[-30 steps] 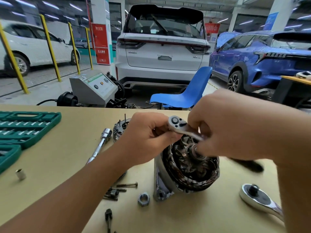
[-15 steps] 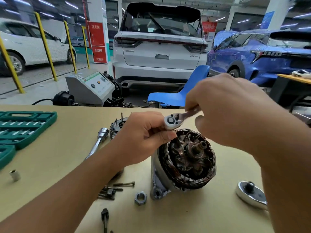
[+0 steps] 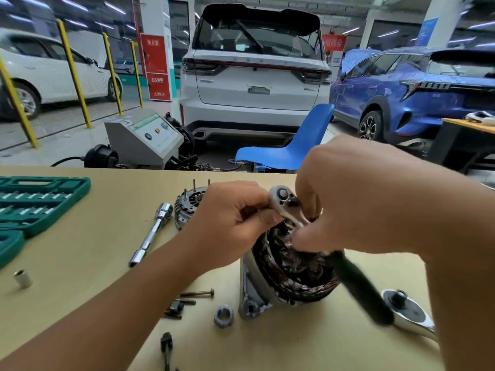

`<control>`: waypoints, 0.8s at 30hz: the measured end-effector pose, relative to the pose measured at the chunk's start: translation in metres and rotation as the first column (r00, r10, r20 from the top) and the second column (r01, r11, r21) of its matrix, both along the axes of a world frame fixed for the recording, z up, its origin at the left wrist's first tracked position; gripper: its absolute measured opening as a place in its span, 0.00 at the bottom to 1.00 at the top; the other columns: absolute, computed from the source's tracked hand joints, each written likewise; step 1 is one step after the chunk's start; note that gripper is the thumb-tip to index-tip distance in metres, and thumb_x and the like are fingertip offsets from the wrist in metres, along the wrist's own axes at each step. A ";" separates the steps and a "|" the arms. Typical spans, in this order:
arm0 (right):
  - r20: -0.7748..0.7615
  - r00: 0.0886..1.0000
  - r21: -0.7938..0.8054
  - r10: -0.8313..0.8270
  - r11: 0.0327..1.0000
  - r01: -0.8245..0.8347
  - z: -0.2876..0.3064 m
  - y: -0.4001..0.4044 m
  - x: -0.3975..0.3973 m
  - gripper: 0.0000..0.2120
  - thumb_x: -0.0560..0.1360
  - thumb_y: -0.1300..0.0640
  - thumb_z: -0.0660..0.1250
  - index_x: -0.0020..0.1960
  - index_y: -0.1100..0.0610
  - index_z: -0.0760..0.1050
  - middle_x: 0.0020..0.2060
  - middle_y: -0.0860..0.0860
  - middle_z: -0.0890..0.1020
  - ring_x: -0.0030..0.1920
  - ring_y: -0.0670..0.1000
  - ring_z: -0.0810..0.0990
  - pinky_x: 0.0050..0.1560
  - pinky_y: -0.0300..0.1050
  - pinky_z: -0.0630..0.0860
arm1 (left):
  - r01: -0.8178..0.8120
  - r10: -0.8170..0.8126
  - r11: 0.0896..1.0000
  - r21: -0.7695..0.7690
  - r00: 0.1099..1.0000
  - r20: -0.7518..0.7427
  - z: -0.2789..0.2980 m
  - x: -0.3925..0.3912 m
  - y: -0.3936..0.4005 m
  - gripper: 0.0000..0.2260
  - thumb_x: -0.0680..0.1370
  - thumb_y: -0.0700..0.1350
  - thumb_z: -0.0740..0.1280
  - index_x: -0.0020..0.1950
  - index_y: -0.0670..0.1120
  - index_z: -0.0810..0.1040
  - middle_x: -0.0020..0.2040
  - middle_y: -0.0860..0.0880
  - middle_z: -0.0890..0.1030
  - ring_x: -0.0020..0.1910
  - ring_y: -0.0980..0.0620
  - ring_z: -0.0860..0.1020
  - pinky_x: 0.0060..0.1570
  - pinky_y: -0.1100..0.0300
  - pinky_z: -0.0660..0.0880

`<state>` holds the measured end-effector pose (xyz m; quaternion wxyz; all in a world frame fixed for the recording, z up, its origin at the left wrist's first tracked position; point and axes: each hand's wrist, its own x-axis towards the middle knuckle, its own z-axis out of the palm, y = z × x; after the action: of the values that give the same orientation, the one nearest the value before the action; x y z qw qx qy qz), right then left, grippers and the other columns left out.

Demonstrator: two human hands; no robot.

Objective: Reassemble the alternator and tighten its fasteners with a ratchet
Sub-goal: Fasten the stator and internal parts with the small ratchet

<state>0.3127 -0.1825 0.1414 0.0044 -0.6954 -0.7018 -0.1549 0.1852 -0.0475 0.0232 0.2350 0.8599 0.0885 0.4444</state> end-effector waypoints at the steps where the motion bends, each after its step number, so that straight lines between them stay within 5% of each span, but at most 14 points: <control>1: -0.021 1.000 0.008 -0.008 1.000 0.008 0.001 0.000 0.001 0.10 0.65 0.45 0.72 0.39 0.51 0.81 0.35 0.46 0.79 0.37 0.51 0.80 0.35 0.49 0.80 | 0.009 -0.009 1.000 -0.017 1.000 -0.007 0.000 0.000 -0.001 0.08 0.78 0.44 0.72 0.47 0.40 0.87 0.34 0.48 0.78 0.33 0.47 0.74 0.33 0.52 0.71; 5: 0.041 0.999 0.199 -0.030 0.980 0.021 0.002 0.007 0.006 0.08 0.69 0.53 0.70 0.48 0.48 0.81 0.41 0.49 0.80 0.42 0.56 0.80 0.42 0.49 0.75 | 0.050 -0.051 0.999 -0.019 0.998 -0.032 0.002 -0.002 0.004 0.09 0.78 0.43 0.71 0.42 0.38 0.82 0.34 0.50 0.75 0.33 0.50 0.71 0.34 0.56 0.68; 10: 0.035 0.999 0.013 0.020 1.000 -0.020 -0.004 0.002 -0.003 0.08 0.65 0.48 0.71 0.38 0.52 0.77 0.32 0.48 0.76 0.34 0.51 0.77 0.28 0.42 0.70 | 0.035 -0.034 0.999 0.023 0.999 -0.021 0.002 -0.001 -0.001 0.07 0.79 0.46 0.71 0.42 0.45 0.84 0.33 0.53 0.77 0.32 0.51 0.72 0.32 0.55 0.69; 12: -0.028 1.000 0.076 0.008 0.997 -0.006 -0.003 0.004 -0.001 0.06 0.67 0.49 0.71 0.42 0.50 0.80 0.37 0.47 0.79 0.39 0.53 0.80 0.36 0.47 0.77 | 0.028 -0.027 1.000 0.011 0.999 -0.022 0.003 0.000 -0.001 0.08 0.79 0.44 0.71 0.43 0.43 0.84 0.33 0.50 0.77 0.32 0.49 0.72 0.32 0.53 0.70; 15: 0.045 0.999 0.212 0.016 0.977 -0.025 -0.002 0.009 0.000 0.05 0.70 0.53 0.69 0.46 0.47 0.79 0.41 0.47 0.80 0.45 0.55 0.79 0.50 0.52 0.74 | 0.013 -0.011 0.999 0.046 0.999 -0.038 0.004 -0.001 0.001 0.12 0.79 0.44 0.70 0.41 0.36 0.82 0.32 0.48 0.75 0.32 0.48 0.71 0.32 0.51 0.69; 20: 0.084 0.995 0.047 0.049 0.997 -0.053 -0.008 0.008 -0.009 0.10 0.67 0.49 0.70 0.33 0.52 0.70 0.28 0.47 0.71 0.31 0.50 0.73 0.30 0.42 0.57 | -0.072 0.076 0.989 0.129 0.997 -0.030 0.004 -0.002 -0.008 0.09 0.78 0.46 0.72 0.41 0.42 0.86 0.35 0.48 0.77 0.34 0.49 0.74 0.32 0.50 0.71; 24: -0.002 1.000 0.149 0.017 0.989 -0.016 -0.007 0.009 0.000 0.07 0.69 0.49 0.70 0.46 0.48 0.79 0.37 0.47 0.77 0.42 0.55 0.78 0.40 0.49 0.68 | -0.077 0.083 0.990 0.118 0.995 -0.047 0.008 -0.001 -0.005 0.08 0.77 0.44 0.71 0.43 0.40 0.86 0.34 0.48 0.76 0.33 0.49 0.73 0.33 0.54 0.70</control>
<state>0.3124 -0.1739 0.1349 0.0588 -0.6875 -0.6939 -0.2056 0.1842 -0.0520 0.0312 0.1640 0.8792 0.1028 0.4354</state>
